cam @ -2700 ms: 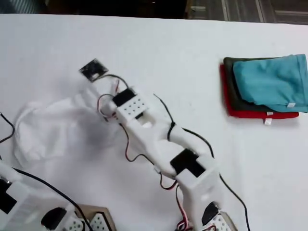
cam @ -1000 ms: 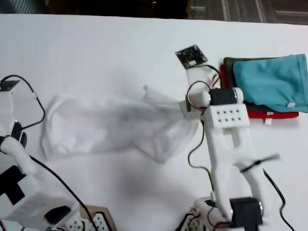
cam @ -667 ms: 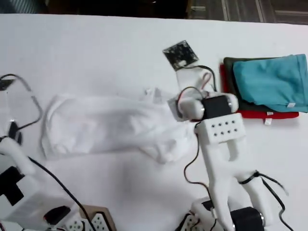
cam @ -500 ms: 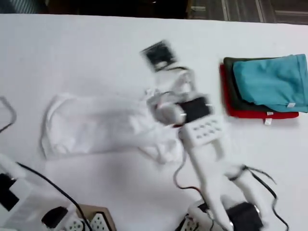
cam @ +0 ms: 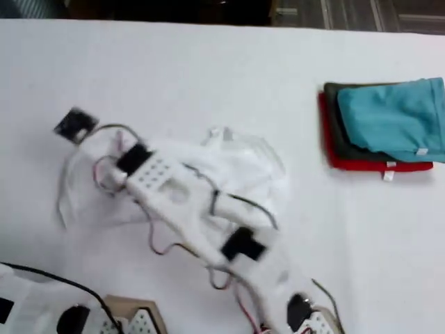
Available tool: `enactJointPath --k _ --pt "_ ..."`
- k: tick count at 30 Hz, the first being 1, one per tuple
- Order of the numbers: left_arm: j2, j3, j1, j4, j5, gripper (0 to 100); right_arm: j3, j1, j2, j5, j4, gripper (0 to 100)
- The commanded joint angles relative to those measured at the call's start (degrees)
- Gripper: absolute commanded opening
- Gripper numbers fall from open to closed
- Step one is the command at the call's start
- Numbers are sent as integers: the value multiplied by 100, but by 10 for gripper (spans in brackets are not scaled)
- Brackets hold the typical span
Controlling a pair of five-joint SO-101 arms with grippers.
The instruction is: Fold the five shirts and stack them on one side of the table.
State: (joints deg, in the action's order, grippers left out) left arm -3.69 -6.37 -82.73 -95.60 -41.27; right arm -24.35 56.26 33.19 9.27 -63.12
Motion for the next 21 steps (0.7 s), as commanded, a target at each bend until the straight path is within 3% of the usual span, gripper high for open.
enactJointPath --k 1,11,15,17,20,21 --pt "264 -224 -299 18 -70 27 -1855 224 980 -44 -154 317" --pt "299 -286 -475 26 -343 27 -4659 330 3415 35 -444 320" --pt "299 -286 -484 18 -343 27 -5178 224 3793 967 -919 308" --pt "299 -330 -484 18 -343 27 -5301 215 3802 1591 -1323 221" --pt "299 -505 -475 -35 -334 27 -5354 110 3837 2391 -1763 0" --pt "299 -585 -466 -105 -334 27 -5363 31 3820 2444 -1903 39"
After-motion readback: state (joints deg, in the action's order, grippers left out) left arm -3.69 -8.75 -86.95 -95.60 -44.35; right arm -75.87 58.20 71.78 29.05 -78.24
